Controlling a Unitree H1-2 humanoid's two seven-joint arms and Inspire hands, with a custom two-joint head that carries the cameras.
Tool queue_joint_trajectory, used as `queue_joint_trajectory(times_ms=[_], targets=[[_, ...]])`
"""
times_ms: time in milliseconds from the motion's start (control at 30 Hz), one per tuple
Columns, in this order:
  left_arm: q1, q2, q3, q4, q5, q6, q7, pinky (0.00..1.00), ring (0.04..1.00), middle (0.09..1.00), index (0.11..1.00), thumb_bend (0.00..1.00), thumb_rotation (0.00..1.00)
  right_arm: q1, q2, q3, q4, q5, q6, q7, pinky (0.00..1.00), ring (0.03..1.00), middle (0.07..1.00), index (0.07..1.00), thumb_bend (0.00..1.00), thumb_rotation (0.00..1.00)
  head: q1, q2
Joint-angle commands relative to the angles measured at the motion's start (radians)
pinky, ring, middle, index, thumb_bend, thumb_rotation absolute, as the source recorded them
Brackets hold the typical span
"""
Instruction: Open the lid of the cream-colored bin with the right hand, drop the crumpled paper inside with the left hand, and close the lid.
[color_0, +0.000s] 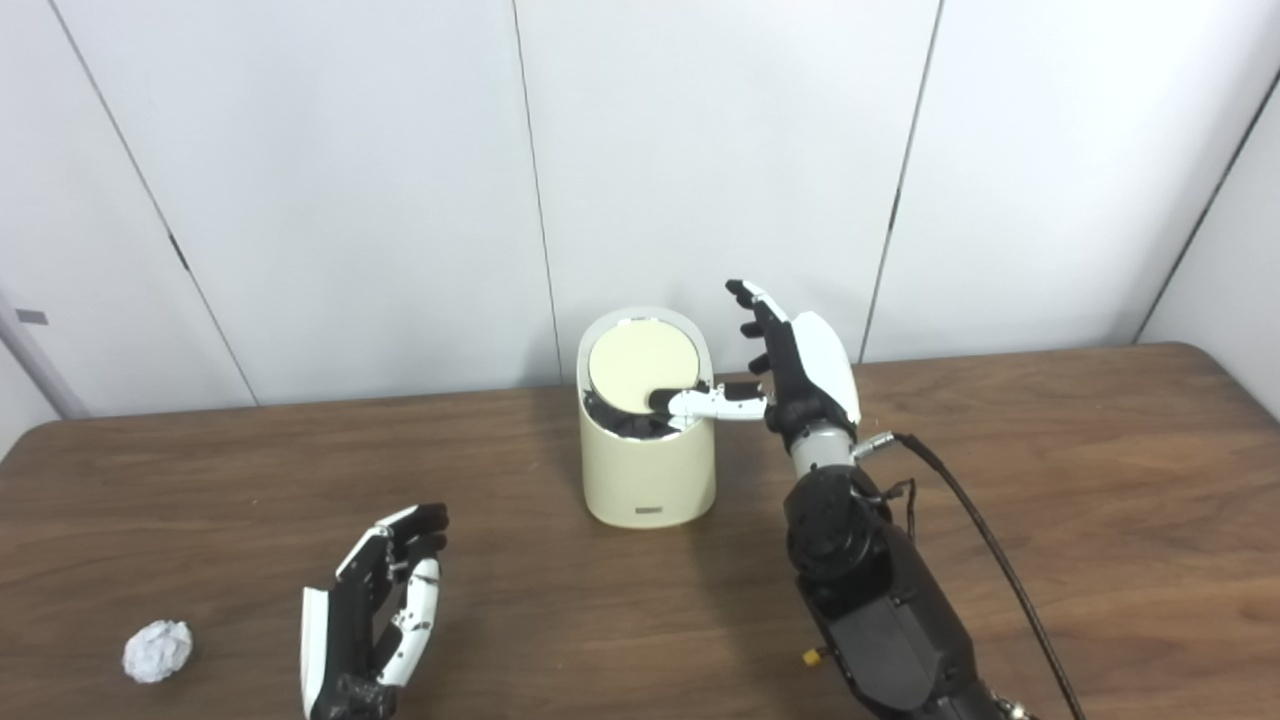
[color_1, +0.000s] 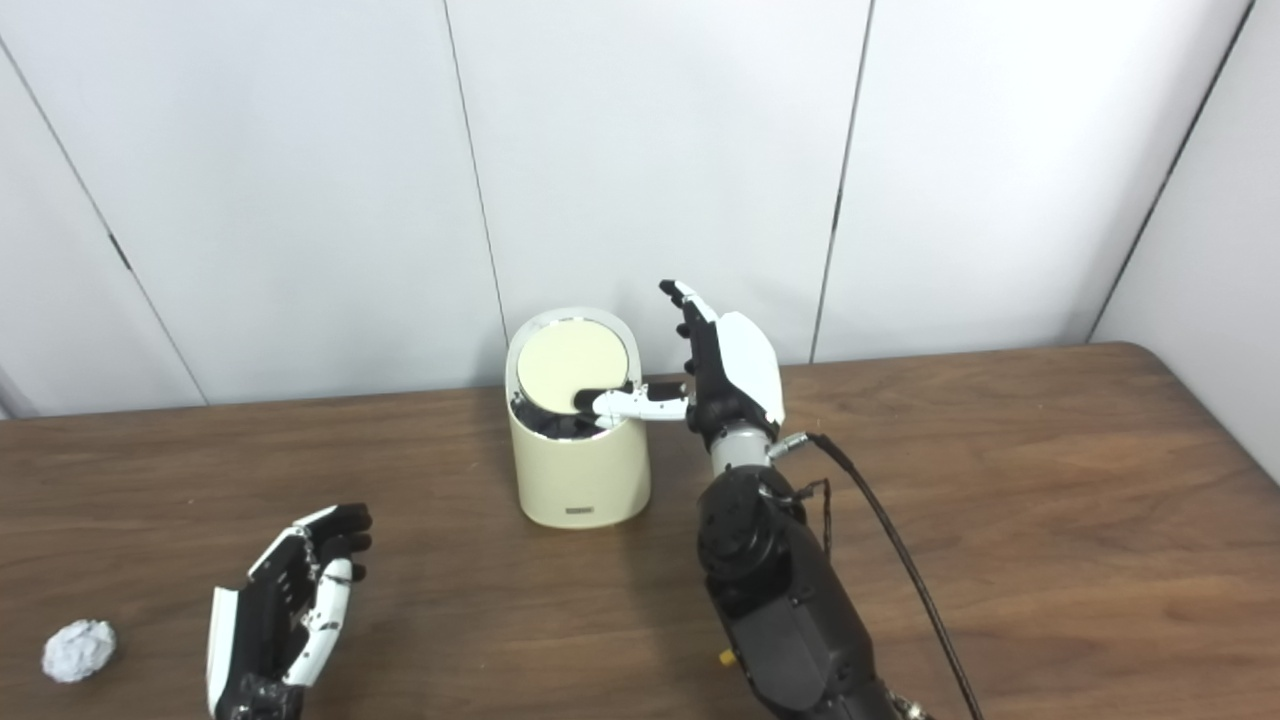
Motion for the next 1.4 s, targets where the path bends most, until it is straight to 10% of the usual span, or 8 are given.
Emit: queue_joint_trajectory(times_ms=[0,667,1367], targets=[[-0.021,-0.005,-0.005,-0.011,0.002,-0.043,0.014,0.59,0.683,0.708,0.696,0.21,0.57,-0.041,0.004,0.015,-0.003,-0.015,0.004,0.010,0.63,0.824,0.891,0.881,0.90,0.34,-0.001,0.000],[-0.027,-0.010,-0.007,0.003,0.009,-0.046,0.023,0.59,0.684,0.704,0.694,0.21,0.55,-0.041,0.026,0.018,-0.137,0.015,0.030,0.063,0.68,0.844,0.908,0.894,0.84,0.28,-0.007,-0.009],[-0.030,0.014,0.000,0.019,-0.011,-0.057,0.009,0.60,0.690,0.711,0.698,0.23,0.59,0.070,-0.063,-0.029,-0.284,0.206,-0.116,0.187,0.71,0.843,0.882,0.871,0.96,0.81,-0.022,-0.020]])
